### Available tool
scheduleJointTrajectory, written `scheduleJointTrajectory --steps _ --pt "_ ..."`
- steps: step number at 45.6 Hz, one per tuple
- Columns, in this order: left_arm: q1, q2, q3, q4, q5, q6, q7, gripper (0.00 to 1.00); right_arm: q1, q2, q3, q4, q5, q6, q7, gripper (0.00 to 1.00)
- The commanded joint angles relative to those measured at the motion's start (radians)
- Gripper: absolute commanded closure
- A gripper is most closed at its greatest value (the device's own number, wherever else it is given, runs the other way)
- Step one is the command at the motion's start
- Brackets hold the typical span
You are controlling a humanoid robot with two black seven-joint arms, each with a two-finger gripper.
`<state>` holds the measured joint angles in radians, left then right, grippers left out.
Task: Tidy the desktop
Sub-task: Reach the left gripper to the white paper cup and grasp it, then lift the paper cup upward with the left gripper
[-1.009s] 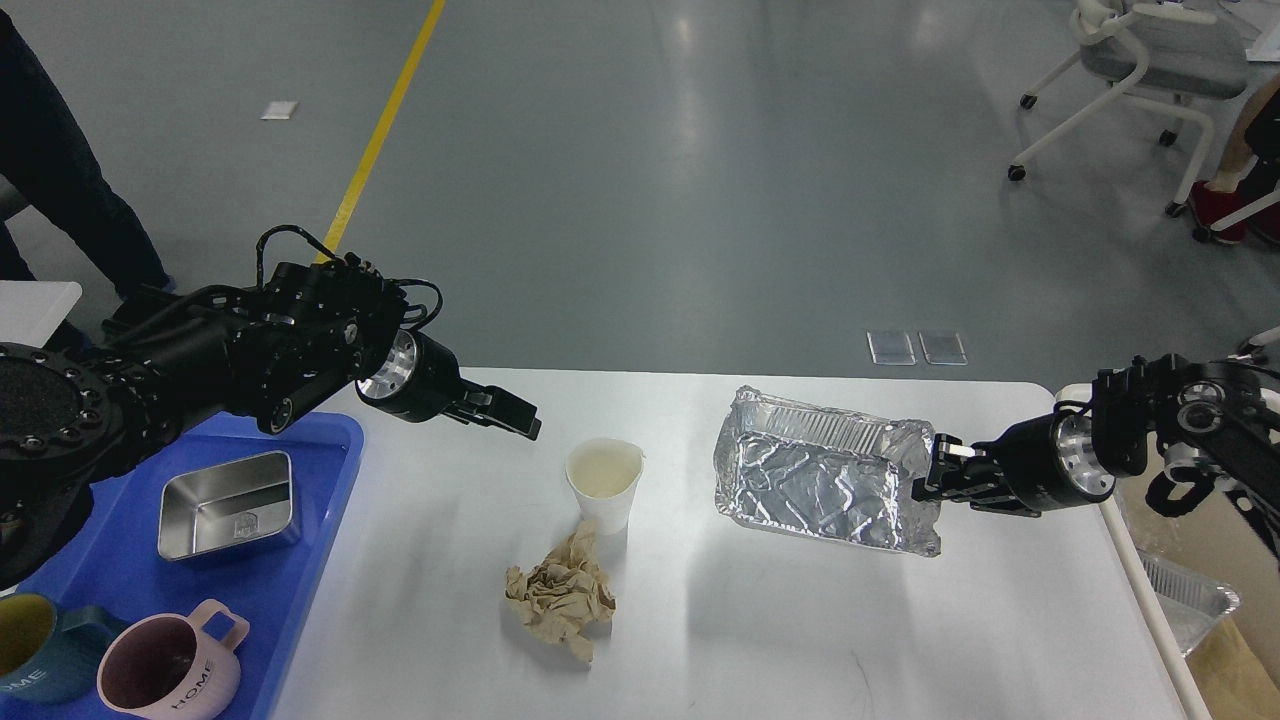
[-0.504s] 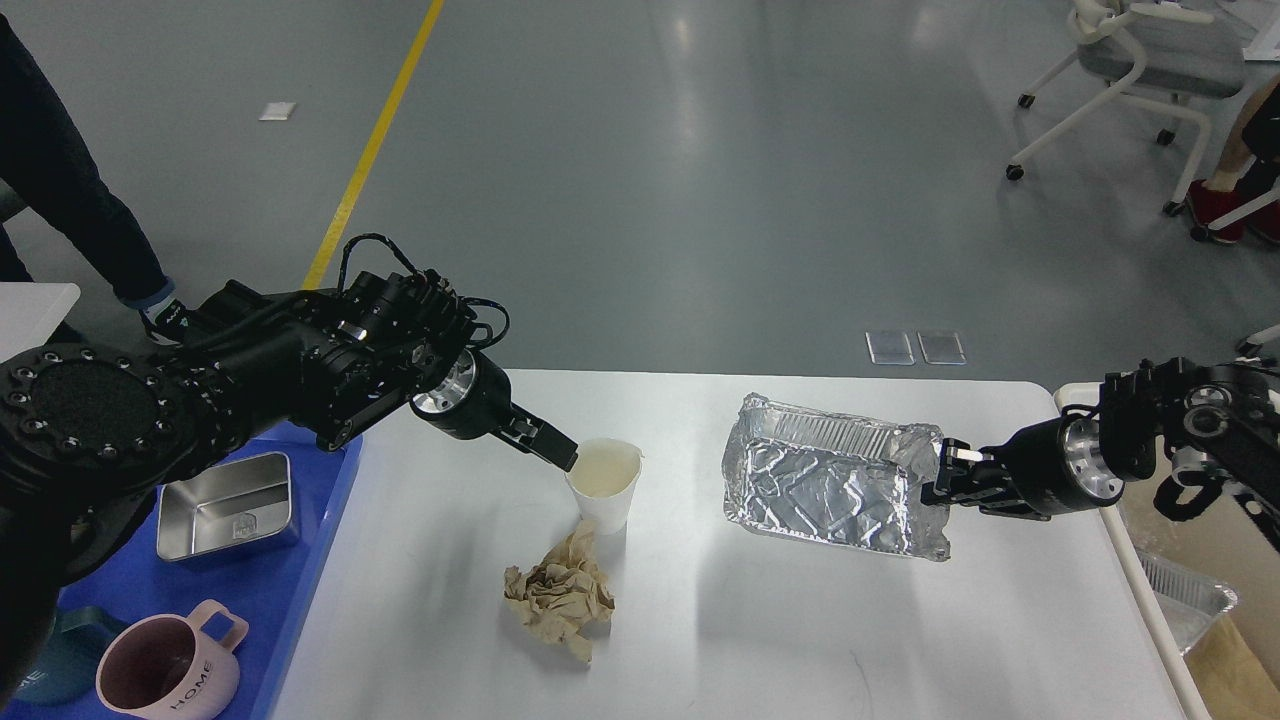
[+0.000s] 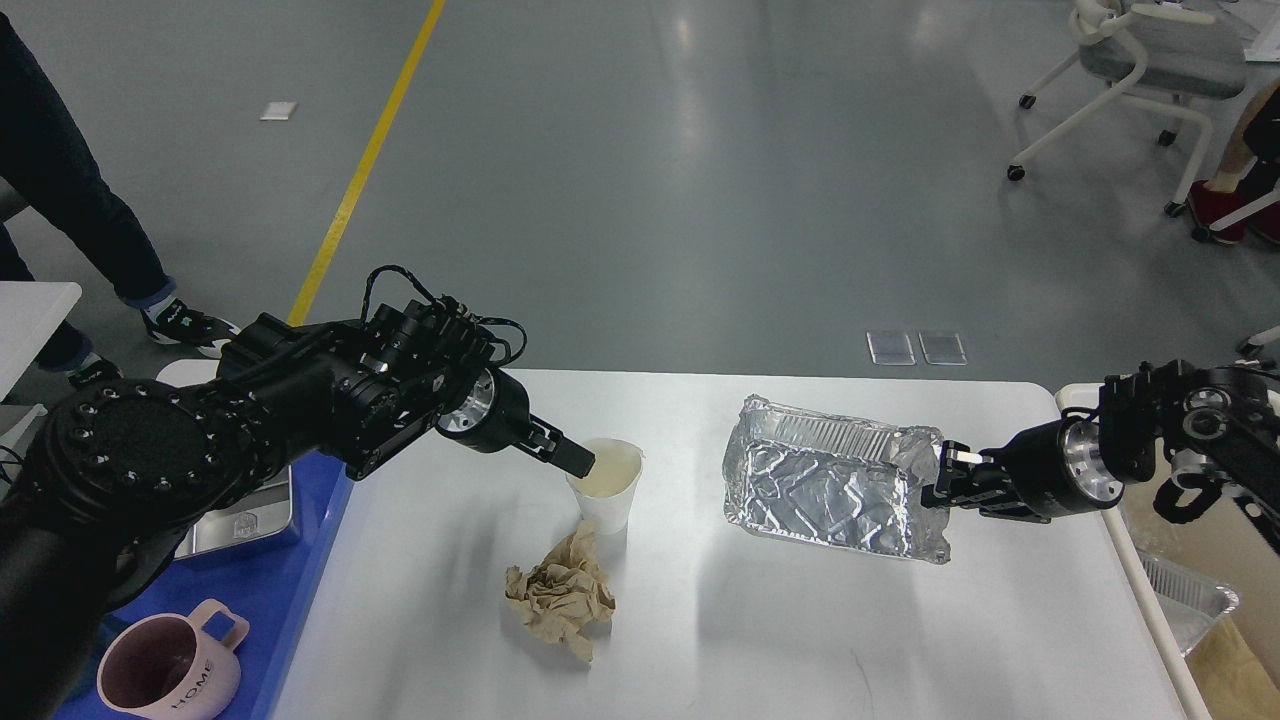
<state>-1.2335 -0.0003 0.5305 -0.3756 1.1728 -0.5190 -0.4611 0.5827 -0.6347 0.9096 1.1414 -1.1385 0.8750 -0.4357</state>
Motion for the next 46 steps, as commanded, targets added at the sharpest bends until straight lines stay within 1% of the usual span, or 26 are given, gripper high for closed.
scheduleJointTrajectory --steps 1,3,5,7,9,10,16,22,23,24,25,27,28,30,34,43,46 --pt "0.014 -0.001 -0.003 0.004 -0.005 0.008 0.009 0.02 -0.001 0.0 0.002 0.0 0.0 -0.001 0.0 1.0" --pt "0.019 -0.004 -0.003 0.004 -0.005 0.019 0.019 0.03 -0.003 0.0 0.002 0.0 0.0 -0.001 0.0 1.0" --pt "0.023 -0.007 -0.003 0.004 -0.005 0.03 0.035 0.06 -0.004 0.0 0.002 0.001 0.0 -0.001 0.0 1.0" --pt "0.032 -0.012 -0.001 0.004 -0.005 0.04 0.05 0.12 -0.004 0.0 0.002 0.001 0.0 -0.001 0.002 1.0" --pt "0.04 -0.015 -0.001 0.006 -0.004 0.051 0.061 0.22 -0.007 0.0 0.003 0.0 0.0 -0.001 0.0 1.0" --pt "0.045 -0.015 -0.001 0.006 -0.001 0.057 0.064 0.25 -0.007 0.0 0.005 0.0 0.0 0.001 0.0 1.0" --pt "0.072 -0.024 0.002 0.006 0.004 0.071 0.082 0.39 -0.01 -0.005 0.012 0.0 0.0 -0.001 0.0 1.0" --pt "0.098 -0.032 0.002 0.006 0.011 0.085 0.134 0.55 -0.01 -0.008 0.012 0.0 0.0 -0.001 0.0 1.0" --pt "0.1 -0.032 0.002 0.006 0.011 0.086 0.142 0.6 -0.012 -0.008 0.012 0.0 0.0 0.001 0.0 1.0" --pt "0.103 -0.035 0.002 0.007 0.01 0.092 0.153 0.7 -0.012 -0.008 0.012 0.0 0.0 0.001 0.002 1.0" --pt "0.111 -0.04 0.0 0.018 0.005 0.103 0.168 0.75 -0.014 -0.008 0.012 0.001 0.0 0.001 0.002 1.0" --pt "0.129 -0.047 -0.001 0.03 -0.005 0.119 0.193 0.75 -0.017 -0.008 0.012 0.0 0.0 0.001 0.002 1.0" --pt "0.134 -0.05 -0.001 0.038 -0.005 0.12 0.202 0.77 -0.017 -0.008 0.012 0.0 0.0 -0.001 0.002 1.0" --pt "0.135 -0.05 -0.001 0.044 -0.005 0.12 0.222 0.86 -0.017 -0.008 0.012 0.001 0.0 -0.001 0.002 1.0" --pt "0.132 -0.05 -0.012 0.041 -0.007 0.108 0.223 1.0 -0.018 -0.008 0.012 0.001 0.0 -0.001 0.0 1.0" --pt "0.097 -0.037 -0.015 0.041 -0.031 0.099 0.208 1.0 -0.018 -0.008 0.012 0.001 0.0 -0.001 0.0 1.0" --pt "0.077 -0.026 -0.015 0.041 -0.054 0.096 0.194 1.0 -0.018 -0.01 0.012 0.001 0.0 -0.001 0.0 1.0"
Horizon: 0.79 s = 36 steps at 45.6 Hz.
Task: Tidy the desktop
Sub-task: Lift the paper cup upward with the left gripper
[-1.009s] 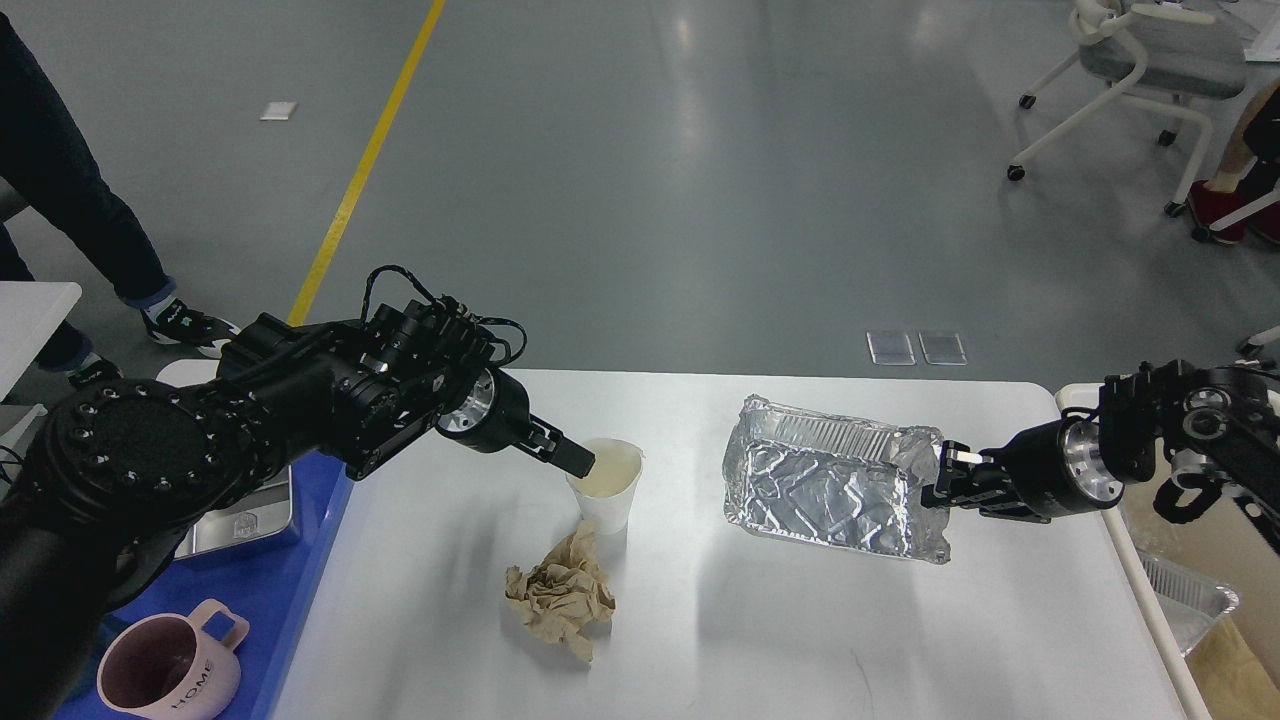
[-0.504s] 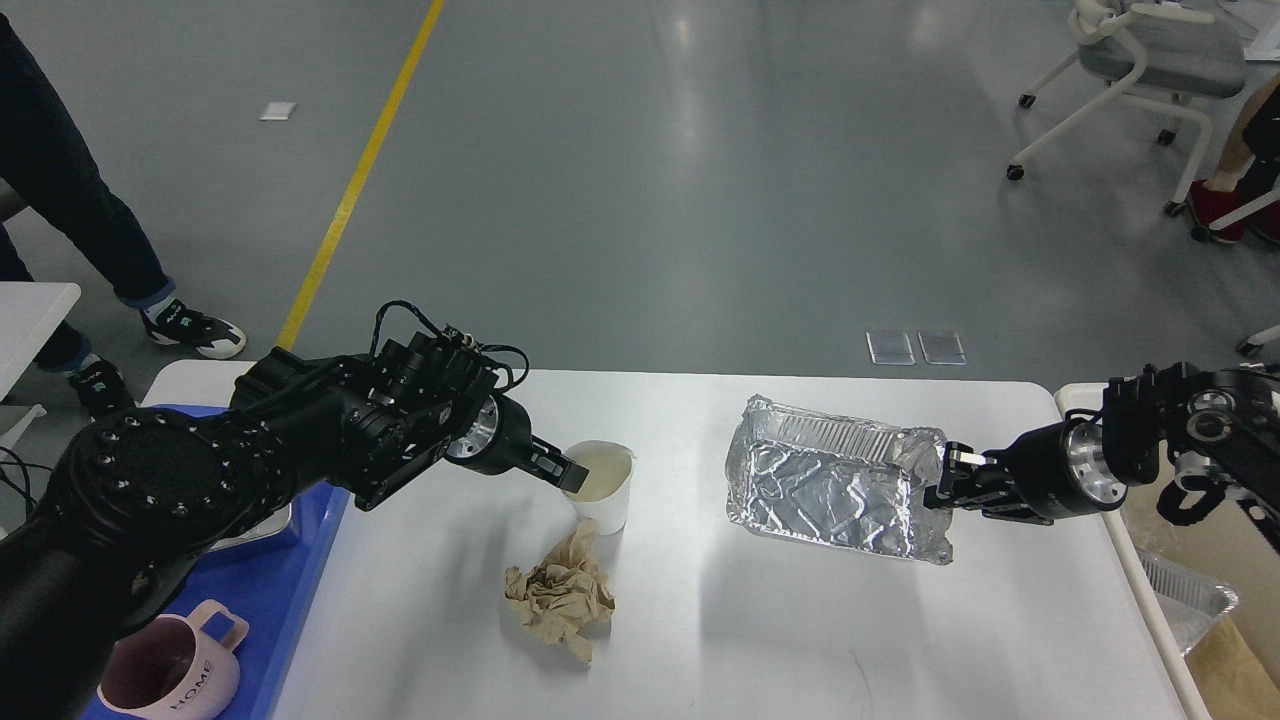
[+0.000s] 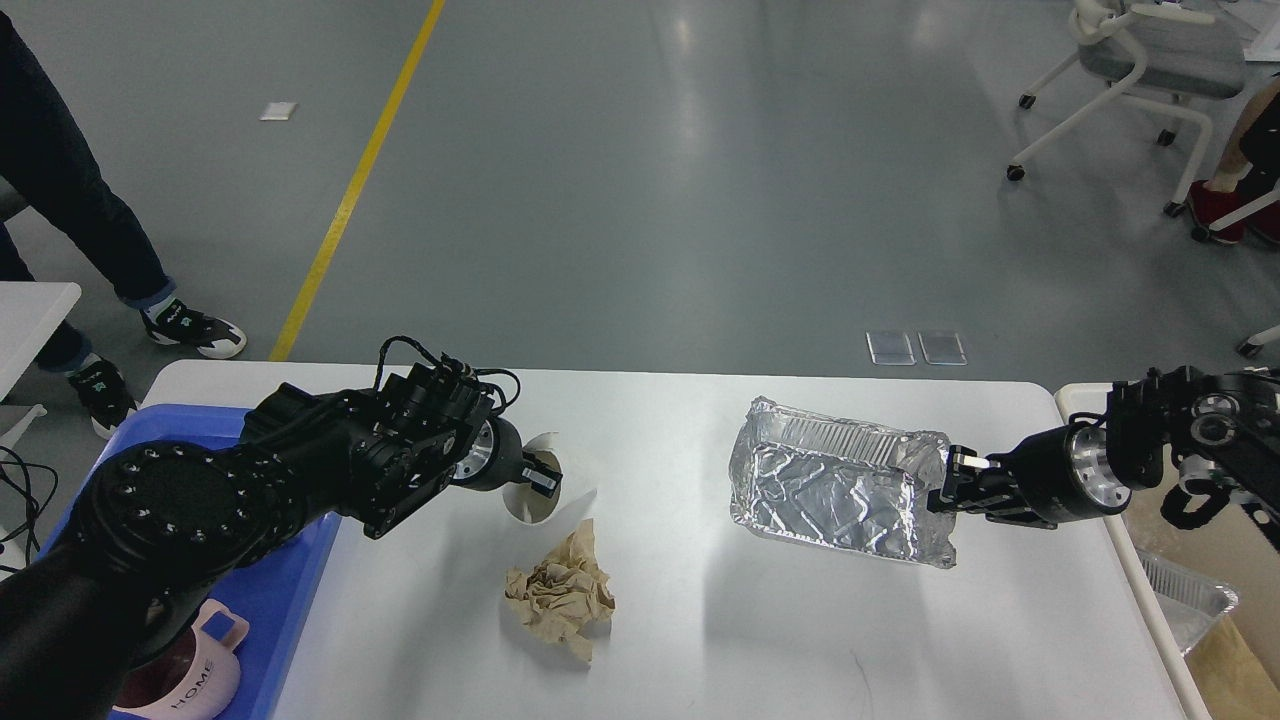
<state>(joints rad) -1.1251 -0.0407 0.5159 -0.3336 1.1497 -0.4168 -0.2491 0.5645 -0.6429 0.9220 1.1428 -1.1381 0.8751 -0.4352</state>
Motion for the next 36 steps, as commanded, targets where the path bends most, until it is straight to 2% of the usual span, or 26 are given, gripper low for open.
scheduleJointTrajectory --steps 1,5,13,19,26,36 --pt "-0.039 0.021 0.0 -0.001 -0.042 -0.008 -0.027 1.0 0.0 0.0 0.0 0.0 0.0 -0.001 0.0 1.0" --pt "-0.073 0.053 -0.002 -0.001 -0.093 -0.022 -0.062 1.0 0.0 -0.006 0.0 0.0 0.0 -0.001 0.001 1.0" --pt "-0.147 0.131 -0.019 -0.001 -0.258 -0.045 -0.082 1.0 0.0 -0.011 0.0 -0.002 0.0 -0.001 0.0 1.0" --pt "-0.217 0.223 -0.06 0.001 -0.392 -0.108 -0.114 1.0 0.0 -0.011 0.0 0.0 0.0 0.001 0.001 1.0" --pt "-0.257 0.297 -0.132 0.002 -0.539 -0.139 -0.111 1.0 0.0 -0.006 0.0 0.0 0.001 0.001 0.0 1.0" --pt "-0.289 0.283 -0.226 0.01 -0.597 -0.137 -0.094 1.0 0.0 0.002 -0.002 0.023 0.001 0.002 0.0 1.0"
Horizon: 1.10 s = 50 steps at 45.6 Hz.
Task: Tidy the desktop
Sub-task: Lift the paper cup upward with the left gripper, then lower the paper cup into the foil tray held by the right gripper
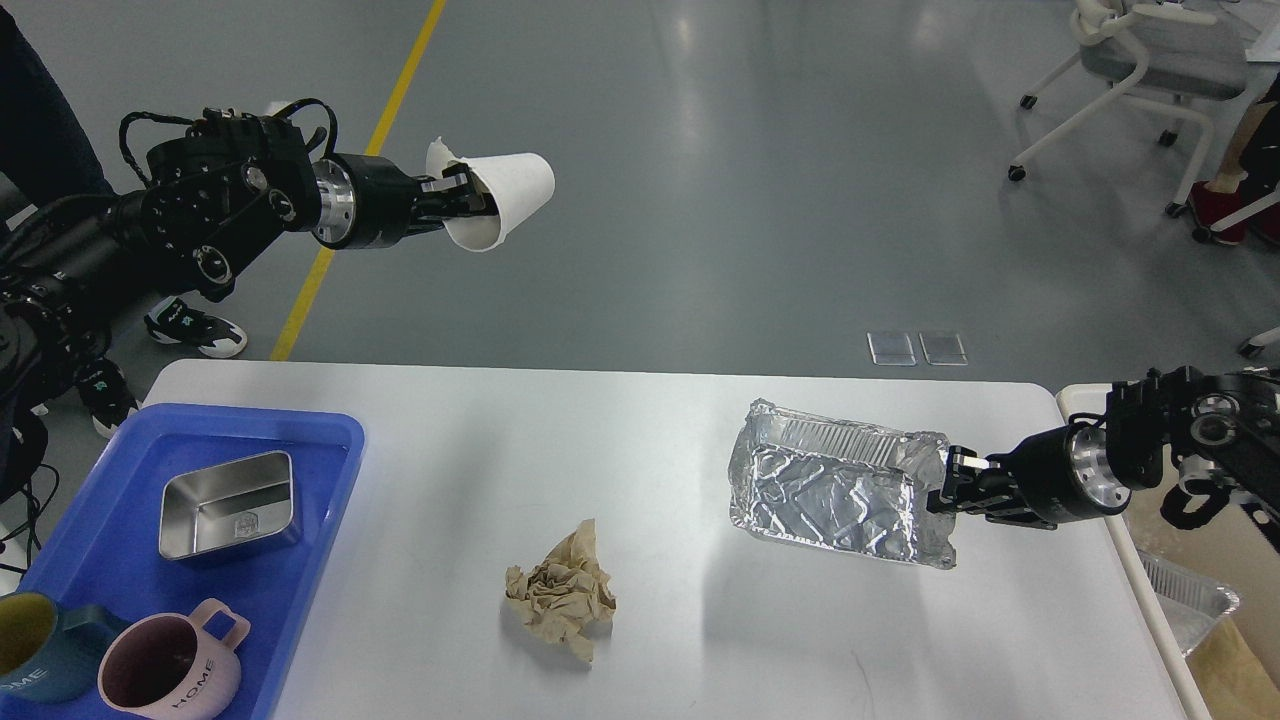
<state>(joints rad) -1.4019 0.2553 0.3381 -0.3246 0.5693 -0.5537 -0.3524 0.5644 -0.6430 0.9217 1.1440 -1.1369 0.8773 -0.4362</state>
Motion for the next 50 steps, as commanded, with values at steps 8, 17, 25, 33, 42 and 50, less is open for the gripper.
scheduleJointTrajectory --steps 8,17,25,33,42,50 --pt "-0.031 -0.102 -0.067 0.001 -0.017 -0.003 0.024 1.0 0.0 0.005 -0.007 0.088 0.0 0.005 0.001 1.0" --pt "-0.069 -0.18 -0.056 0.001 -0.017 -0.015 0.029 1.0 0.017 0.089 -0.015 0.097 -0.006 0.003 -0.003 1.0" --pt "-0.106 -0.291 -0.053 -0.001 -0.016 -0.029 0.069 1.0 0.037 0.141 -0.018 0.091 -0.046 0.003 -0.003 1.0" --pt "-0.118 -0.376 -0.05 -0.002 0.0 -0.095 0.078 1.0 0.089 0.203 -0.049 0.048 -0.052 0.005 -0.013 1.0" --pt "-0.16 -0.421 -0.05 -0.017 0.0 -0.205 0.079 1.0 0.091 0.204 -0.05 0.005 -0.061 0.005 -0.015 1.0" --pt "-0.186 -0.435 -0.016 -0.025 0.012 -0.262 0.122 1.0 0.091 0.2 -0.05 -0.03 -0.066 0.002 -0.015 1.0"
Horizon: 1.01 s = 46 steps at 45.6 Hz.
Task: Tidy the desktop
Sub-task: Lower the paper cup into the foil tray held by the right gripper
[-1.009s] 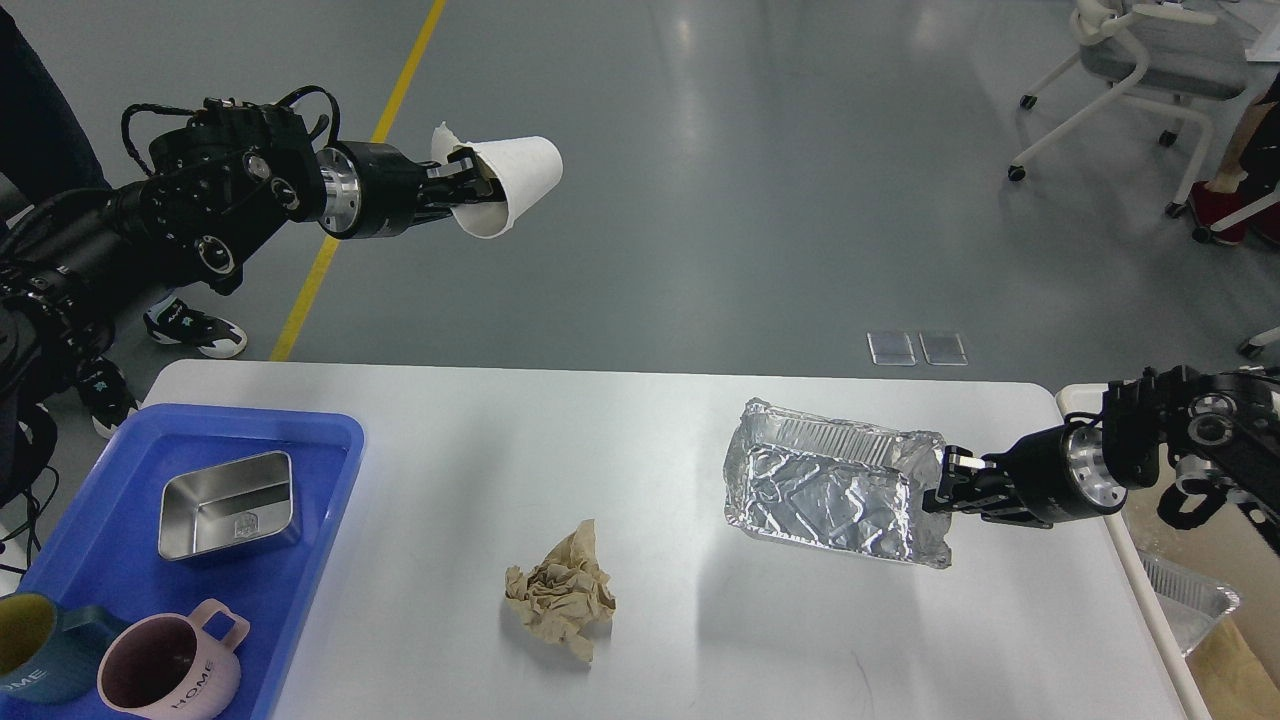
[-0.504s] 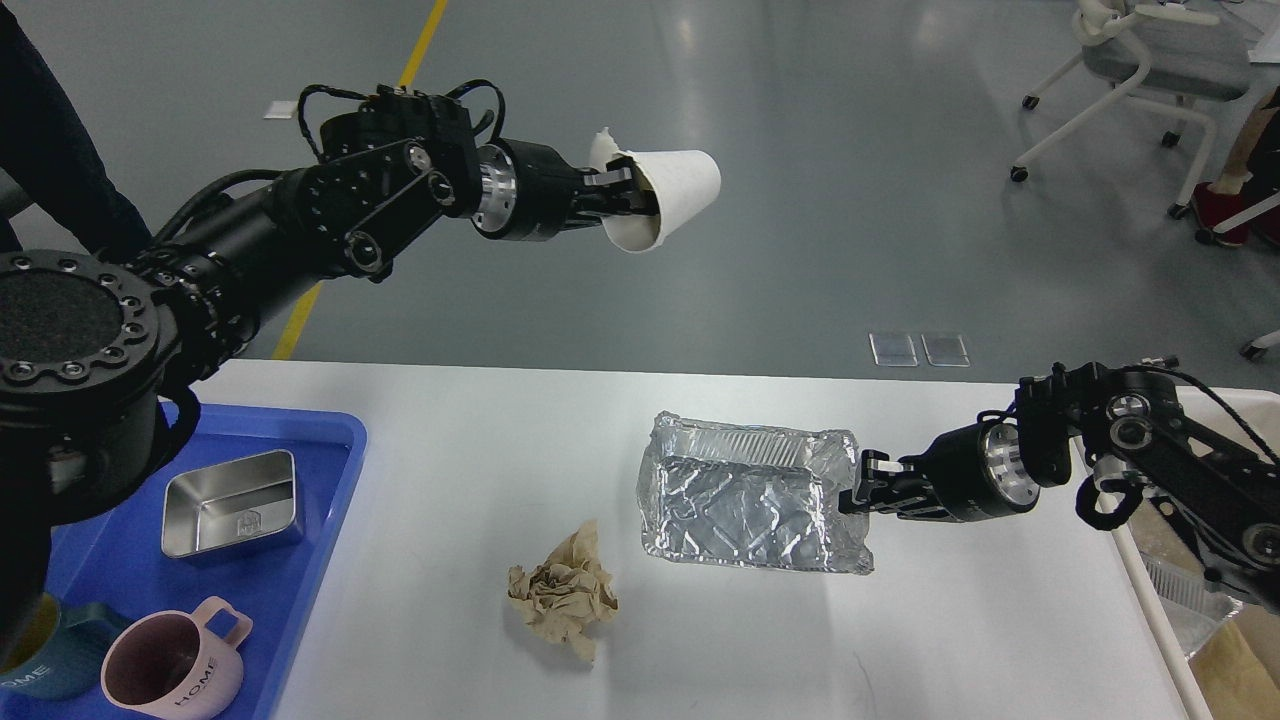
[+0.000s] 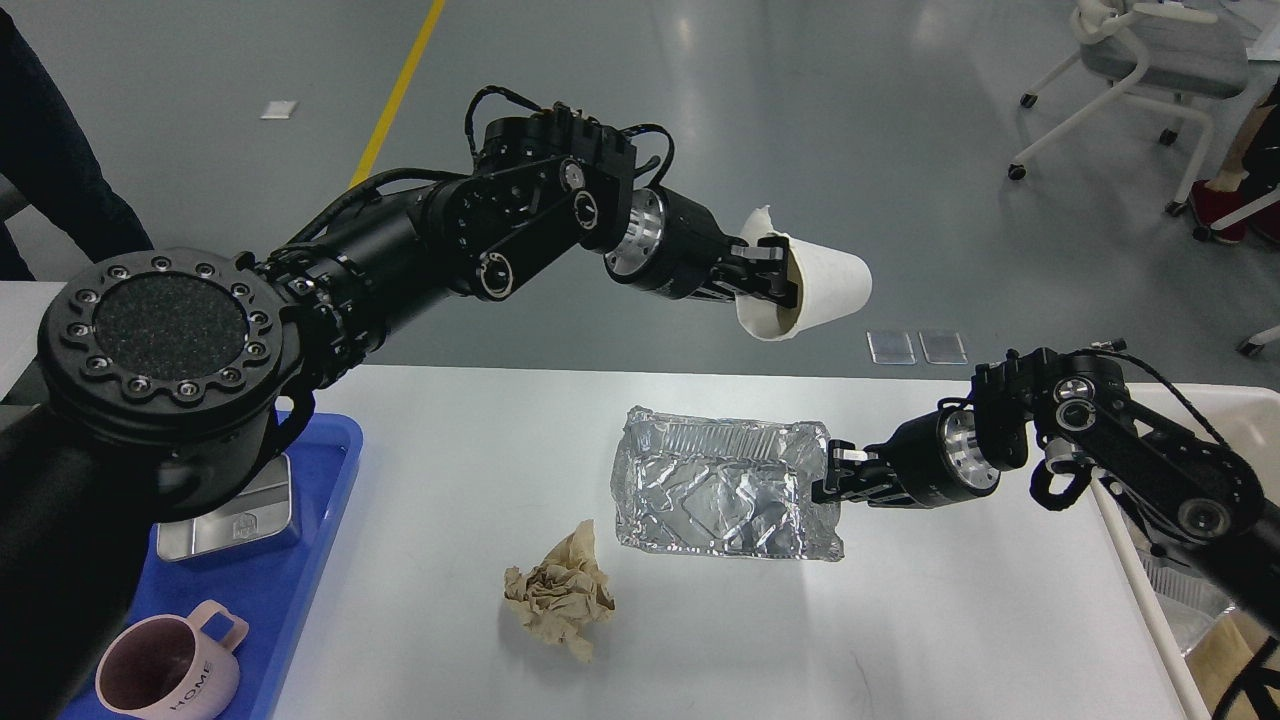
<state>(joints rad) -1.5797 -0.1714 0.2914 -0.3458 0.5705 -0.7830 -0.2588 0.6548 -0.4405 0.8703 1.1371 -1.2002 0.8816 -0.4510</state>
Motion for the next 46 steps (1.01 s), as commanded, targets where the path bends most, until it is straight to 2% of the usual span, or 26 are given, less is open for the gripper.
scheduleJointTrajectory --steps 1,7,18,28,46 --pt "-0.008 -0.01 0.047 -0.004 0.014 -0.036 0.033 1.0 0.0 -0.003 0.001 -0.026 -0.002 -0.003 0.0 1.0" --pt "0.0 -0.011 0.121 -0.004 0.014 -0.053 0.042 1.0 0.002 -0.004 0.001 -0.04 -0.002 -0.003 0.0 1.0" --pt "0.038 -0.01 0.138 -0.004 0.014 -0.093 0.128 1.0 0.002 -0.006 0.001 -0.048 -0.004 -0.004 0.0 1.0" --pt "0.096 -0.016 0.14 -0.002 0.023 -0.085 0.144 1.0 0.005 -0.006 0.001 -0.046 -0.004 -0.004 0.0 1.0" --pt "0.129 -0.031 0.137 -0.012 0.031 -0.053 0.144 1.0 0.002 0.002 0.004 -0.037 0.002 -0.004 0.0 1.0"
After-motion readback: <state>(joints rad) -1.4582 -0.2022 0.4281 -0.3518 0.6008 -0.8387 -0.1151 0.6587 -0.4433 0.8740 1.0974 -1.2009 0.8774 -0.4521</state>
